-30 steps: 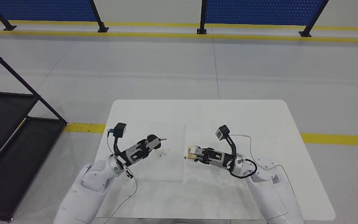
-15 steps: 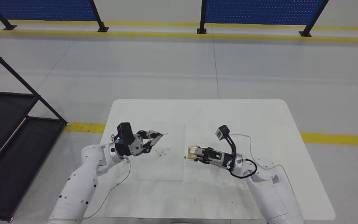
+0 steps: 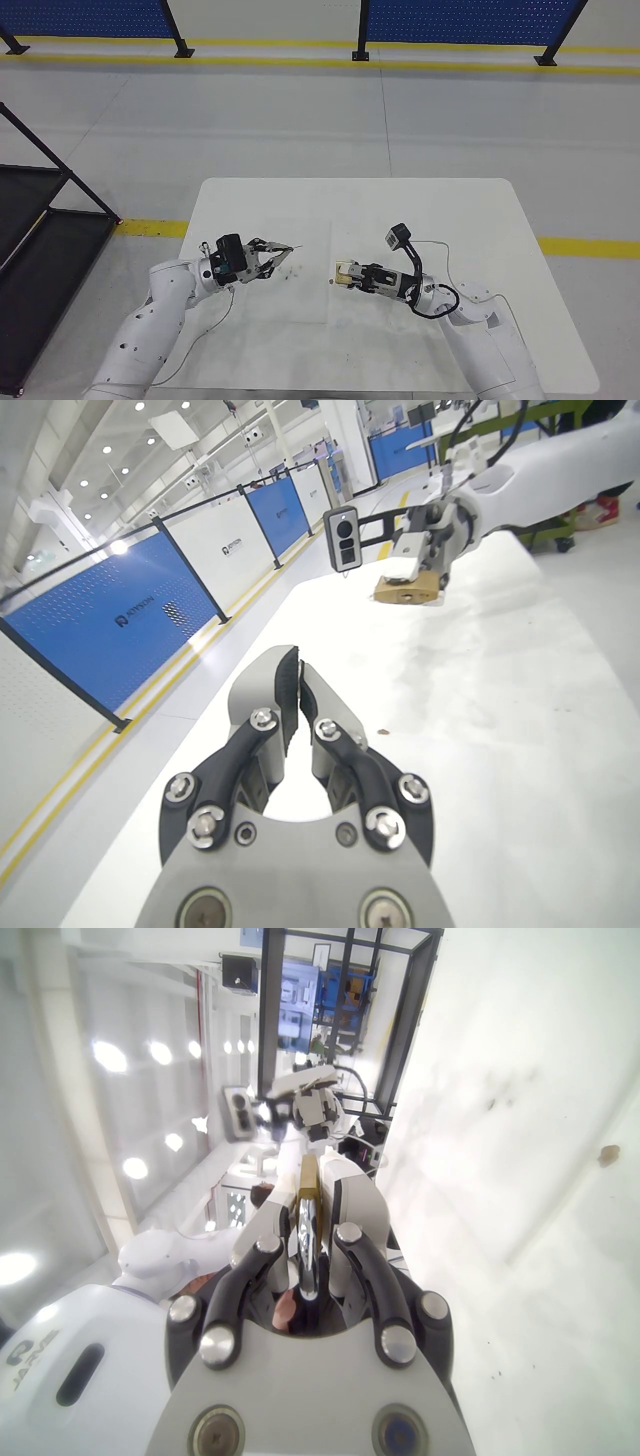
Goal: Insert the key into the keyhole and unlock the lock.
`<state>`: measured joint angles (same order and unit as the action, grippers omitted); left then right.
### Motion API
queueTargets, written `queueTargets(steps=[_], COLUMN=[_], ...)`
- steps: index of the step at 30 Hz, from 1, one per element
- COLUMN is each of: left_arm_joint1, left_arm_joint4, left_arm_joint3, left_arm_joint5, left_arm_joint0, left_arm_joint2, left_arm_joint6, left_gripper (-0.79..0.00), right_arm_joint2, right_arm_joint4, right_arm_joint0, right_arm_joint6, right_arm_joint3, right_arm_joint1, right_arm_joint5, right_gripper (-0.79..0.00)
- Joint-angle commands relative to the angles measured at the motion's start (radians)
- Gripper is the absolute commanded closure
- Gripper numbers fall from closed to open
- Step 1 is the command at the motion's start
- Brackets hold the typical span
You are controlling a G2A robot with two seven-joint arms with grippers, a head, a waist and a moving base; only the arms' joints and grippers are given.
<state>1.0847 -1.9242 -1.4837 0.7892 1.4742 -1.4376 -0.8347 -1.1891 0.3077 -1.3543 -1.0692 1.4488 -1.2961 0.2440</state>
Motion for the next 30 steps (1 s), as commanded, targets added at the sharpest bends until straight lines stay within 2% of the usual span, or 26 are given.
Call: queueTargets(steps=[1,5,7,11,15,20,22,30], left_arm_joint1=[-0.002,-0.01,-0.017,-0.02,-0.021,-0.015,-0.011,-0.01], left_arm_joint4=[-0.069,-0.279,-0.442,-0.587,-0.703,-0.712,-0.683,-0.678], left_arm_joint3=[0.022,0.105,0.154,0.255,0.317,0.345,0.342,0.346], left_arm_joint5=[-0.11,-0.371,-0.53,-0.737,-0.925,-1.088,-1.124,-1.133], left_arm_joint0=[-0.021,-0.077,-0.122,-0.202,-0.269,-0.312,-0.315,-0.315], left_arm_joint2=[0.028,0.072,0.098,0.15,0.203,0.248,0.262,0.265], left_arm_joint6=[-0.074,-0.212,-0.284,-0.4,-0.518,-0.59,-0.601,-0.599], left_gripper=[0.0,0.0,0.0,0.0,0.0,0.0,0.0,0.0], right_arm_joint2=[0.0,0.0,0.0,0.0,0.0,0.0,0.0,0.0], right_arm_joint4=[0.0,0.0,0.0,0.0,0.0,0.0,0.0,0.0], right_arm_joint0=[0.0,0.0,0.0,0.0,0.0,0.0,0.0,0.0], right_arm_joint6=[0.0,0.0,0.0,0.0,0.0,0.0,0.0,0.0], right_arm_joint3=[0.0,0.0,0.0,0.0,0.0,0.0,0.0,0.0], right_arm_joint1=[0.0,0.0,0.0,0.0,0.0,0.0,0.0,0.0], right_arm_joint5=[0.0,0.0,0.0,0.0,0.0,0.0,0.0,0.0], right_gripper=[0.0,0.0,0.0,0.0,0.0,0.0,0.0,0.0])
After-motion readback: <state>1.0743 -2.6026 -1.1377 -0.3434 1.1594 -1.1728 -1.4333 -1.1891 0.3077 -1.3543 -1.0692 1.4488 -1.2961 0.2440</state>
